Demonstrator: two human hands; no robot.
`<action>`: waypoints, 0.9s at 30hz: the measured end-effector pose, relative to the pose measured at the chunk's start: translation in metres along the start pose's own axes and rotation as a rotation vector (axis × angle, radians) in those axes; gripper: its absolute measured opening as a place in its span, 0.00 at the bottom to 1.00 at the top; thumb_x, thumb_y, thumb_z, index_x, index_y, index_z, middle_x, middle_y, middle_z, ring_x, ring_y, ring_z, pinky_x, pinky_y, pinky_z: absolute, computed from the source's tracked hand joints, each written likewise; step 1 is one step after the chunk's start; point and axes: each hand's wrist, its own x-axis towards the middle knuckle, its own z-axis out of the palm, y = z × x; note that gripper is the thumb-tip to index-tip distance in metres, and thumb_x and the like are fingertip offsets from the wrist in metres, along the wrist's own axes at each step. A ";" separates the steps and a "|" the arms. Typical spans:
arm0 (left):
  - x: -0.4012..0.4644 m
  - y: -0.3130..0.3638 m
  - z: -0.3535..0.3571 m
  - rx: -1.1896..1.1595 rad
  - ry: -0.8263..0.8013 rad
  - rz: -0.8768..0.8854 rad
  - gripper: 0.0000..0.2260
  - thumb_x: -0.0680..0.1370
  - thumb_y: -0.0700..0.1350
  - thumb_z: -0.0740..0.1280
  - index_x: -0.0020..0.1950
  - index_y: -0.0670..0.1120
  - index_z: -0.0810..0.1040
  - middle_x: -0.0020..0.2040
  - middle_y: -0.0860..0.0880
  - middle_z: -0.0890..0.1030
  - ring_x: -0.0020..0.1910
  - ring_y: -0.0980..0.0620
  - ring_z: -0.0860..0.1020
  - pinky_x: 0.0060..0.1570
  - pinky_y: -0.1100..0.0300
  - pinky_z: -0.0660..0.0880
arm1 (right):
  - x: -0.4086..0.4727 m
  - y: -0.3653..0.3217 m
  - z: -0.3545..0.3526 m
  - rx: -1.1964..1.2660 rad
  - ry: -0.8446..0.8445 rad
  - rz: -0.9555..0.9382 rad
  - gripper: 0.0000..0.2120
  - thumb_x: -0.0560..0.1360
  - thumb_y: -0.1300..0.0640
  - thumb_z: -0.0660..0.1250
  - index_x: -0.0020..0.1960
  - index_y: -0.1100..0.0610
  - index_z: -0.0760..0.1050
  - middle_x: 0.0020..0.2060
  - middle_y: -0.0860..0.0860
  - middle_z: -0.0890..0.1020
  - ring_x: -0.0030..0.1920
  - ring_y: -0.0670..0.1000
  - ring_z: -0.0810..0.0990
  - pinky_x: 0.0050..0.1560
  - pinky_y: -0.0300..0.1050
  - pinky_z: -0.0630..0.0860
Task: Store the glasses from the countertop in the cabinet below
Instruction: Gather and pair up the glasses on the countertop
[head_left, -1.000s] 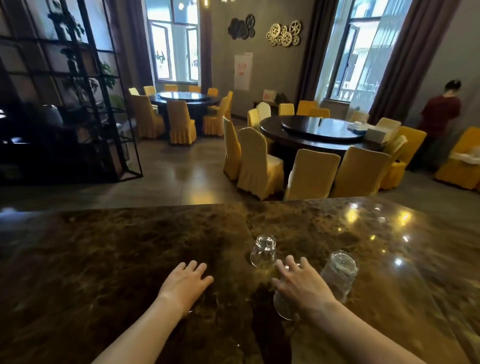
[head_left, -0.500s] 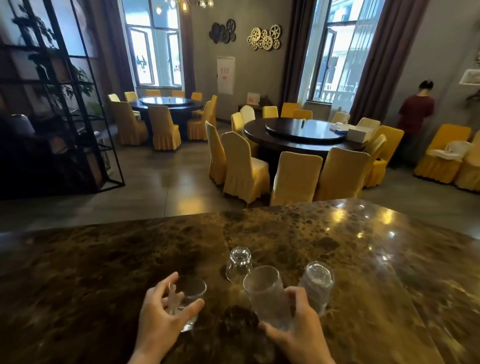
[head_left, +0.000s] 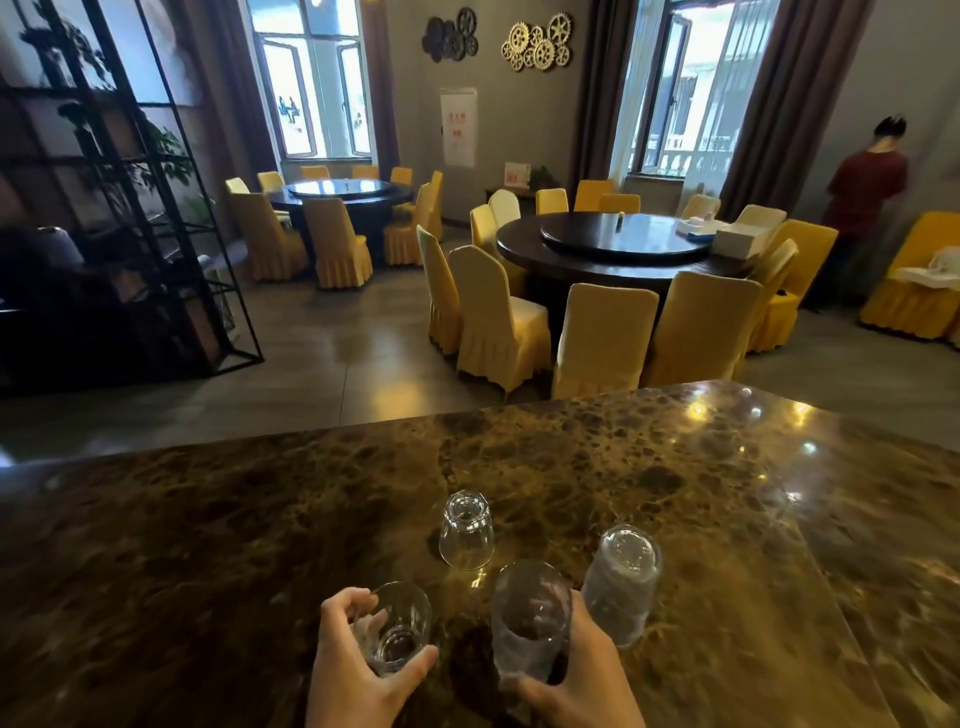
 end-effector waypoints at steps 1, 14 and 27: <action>-0.001 0.003 -0.002 0.044 -0.015 -0.006 0.44 0.56 0.51 0.86 0.65 0.53 0.65 0.63 0.49 0.74 0.60 0.51 0.77 0.64 0.49 0.73 | -0.002 -0.001 -0.003 -0.026 0.002 -0.022 0.45 0.58 0.46 0.85 0.71 0.42 0.68 0.63 0.38 0.78 0.65 0.39 0.76 0.66 0.42 0.73; 0.135 0.116 0.068 1.316 -0.429 0.625 0.49 0.69 0.61 0.75 0.80 0.62 0.45 0.81 0.48 0.43 0.79 0.40 0.36 0.74 0.37 0.37 | 0.054 -0.036 -0.101 -1.408 -0.346 -0.427 0.29 0.83 0.56 0.58 0.81 0.48 0.53 0.81 0.60 0.40 0.79 0.65 0.33 0.74 0.69 0.32; 0.158 0.076 0.112 1.666 -0.559 0.773 0.23 0.75 0.47 0.71 0.69 0.48 0.72 0.66 0.44 0.74 0.65 0.42 0.72 0.65 0.45 0.67 | 0.072 -0.033 -0.092 -1.650 -0.345 -0.475 0.18 0.83 0.53 0.58 0.68 0.61 0.73 0.62 0.61 0.77 0.61 0.62 0.73 0.60 0.59 0.70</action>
